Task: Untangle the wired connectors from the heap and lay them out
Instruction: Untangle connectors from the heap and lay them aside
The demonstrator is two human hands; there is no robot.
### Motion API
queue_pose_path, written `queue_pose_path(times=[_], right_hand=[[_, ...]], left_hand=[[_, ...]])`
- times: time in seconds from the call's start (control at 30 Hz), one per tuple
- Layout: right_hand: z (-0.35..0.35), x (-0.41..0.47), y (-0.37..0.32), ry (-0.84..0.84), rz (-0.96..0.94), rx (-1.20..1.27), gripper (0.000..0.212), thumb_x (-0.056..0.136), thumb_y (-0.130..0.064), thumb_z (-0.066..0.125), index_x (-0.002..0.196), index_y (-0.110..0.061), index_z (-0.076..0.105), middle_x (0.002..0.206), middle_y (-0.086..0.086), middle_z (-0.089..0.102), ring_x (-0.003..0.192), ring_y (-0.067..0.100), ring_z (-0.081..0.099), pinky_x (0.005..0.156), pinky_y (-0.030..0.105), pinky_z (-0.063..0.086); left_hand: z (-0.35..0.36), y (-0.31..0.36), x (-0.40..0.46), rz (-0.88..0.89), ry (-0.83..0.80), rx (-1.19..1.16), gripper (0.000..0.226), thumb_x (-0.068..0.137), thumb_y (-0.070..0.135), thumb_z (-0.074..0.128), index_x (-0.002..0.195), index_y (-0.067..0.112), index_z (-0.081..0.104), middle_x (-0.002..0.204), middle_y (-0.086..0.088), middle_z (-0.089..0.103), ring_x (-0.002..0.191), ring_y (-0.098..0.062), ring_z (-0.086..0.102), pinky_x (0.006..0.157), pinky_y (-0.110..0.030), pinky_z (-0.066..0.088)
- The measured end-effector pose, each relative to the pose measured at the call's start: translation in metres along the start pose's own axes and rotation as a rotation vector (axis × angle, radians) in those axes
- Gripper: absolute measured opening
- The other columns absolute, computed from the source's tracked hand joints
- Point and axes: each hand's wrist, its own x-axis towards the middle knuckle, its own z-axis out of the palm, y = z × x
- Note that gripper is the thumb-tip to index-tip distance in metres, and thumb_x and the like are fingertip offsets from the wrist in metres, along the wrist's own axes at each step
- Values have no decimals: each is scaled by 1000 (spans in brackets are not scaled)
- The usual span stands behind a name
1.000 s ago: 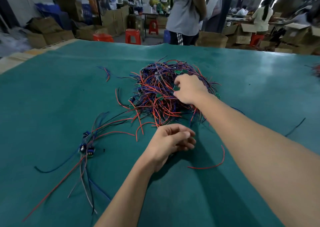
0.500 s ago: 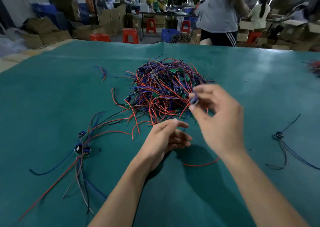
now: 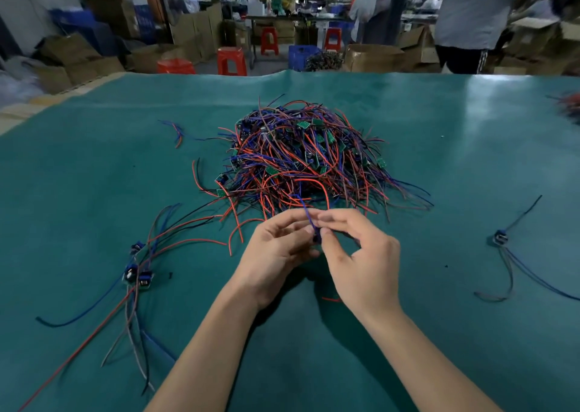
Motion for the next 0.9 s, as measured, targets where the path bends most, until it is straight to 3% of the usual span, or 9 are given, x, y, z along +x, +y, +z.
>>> queue_pose_path(times=[0.1, 0.17, 0.27, 0.37, 0.43, 0.5, 0.57, 0.67, 0.9], right_hand=[[2, 0, -3, 0, 55, 69, 30, 81, 4, 75, 95, -23, 72, 86, -14, 76, 87, 6, 75, 82, 28, 59], [-1, 1, -4, 10, 125, 162, 34, 78, 1, 79, 92, -27, 68, 84, -9, 75, 83, 10, 75, 79, 25, 59], [-7, 5, -4, 39, 215, 268, 39, 74, -1, 83, 89, -29, 60, 87, -2, 72, 80, 13, 77, 70, 24, 58], [-8, 9, -4, 47, 324, 397, 52, 69, 6, 85, 83, -33, 54, 89, -9, 70, 79, 21, 78, 69, 28, 60], [-8, 11, -4, 63, 378, 496, 54, 67, 9, 85, 85, -31, 53, 98, 3, 70, 80, 26, 78, 70, 29, 60], [-9, 13, -2, 64, 421, 576, 50, 66, 8, 84, 94, -22, 56, 100, 14, 73, 83, 27, 78, 72, 29, 61], [-11, 15, 0, 22, 448, 600, 44, 69, 10, 84, 101, -15, 65, 93, 13, 76, 85, 25, 78, 74, 26, 59], [-12, 17, 1, -44, 440, 532, 33, 74, 11, 81, 93, -16, 77, 88, 6, 79, 85, 21, 77, 77, 24, 58], [-18, 23, 7, -20, 422, 469, 21, 83, 5, 77, 81, -16, 80, 79, 4, 77, 74, 14, 69, 72, 25, 57]], left_hand=[[2, -1, 0, 38, 34, -6, 21, 76, 11, 76, 97, 16, 77, 103, -10, 74, 90, -18, 66, 81, -33, 54], [3, -2, 1, 66, 64, -6, 28, 71, 10, 84, 97, 14, 74, 98, -11, 73, 90, -20, 64, 83, -33, 52], [4, -2, 2, 45, 34, -37, 37, 72, 2, 75, 108, 7, 67, 95, -8, 73, 85, -16, 66, 79, -24, 54], [5, 0, 0, -29, -23, -43, 32, 71, 2, 80, 102, 5, 72, 93, -9, 72, 82, -16, 68, 75, -22, 56], [6, 1, -2, -57, -22, -9, 24, 71, 5, 81, 95, 8, 75, 87, -8, 72, 76, -13, 69, 67, -21, 56], [6, 2, -3, -51, -4, 18, 17, 71, 6, 76, 87, 12, 78, 78, -5, 71, 68, -10, 68, 60, -17, 54], [6, 2, -3, -46, -6, 38, 16, 70, 7, 75, 83, 15, 79, 72, -3, 69, 64, -9, 66, 57, -16, 52], [6, 2, -4, -47, -12, 70, 15, 68, 9, 77, 82, 15, 78, 69, -1, 67, 61, -12, 65, 55, -18, 48], [10, 2, -4, -80, 27, 80, 32, 65, 5, 77, 94, 4, 65, 66, -5, 65, 56, -15, 62, 64, -30, 36]])
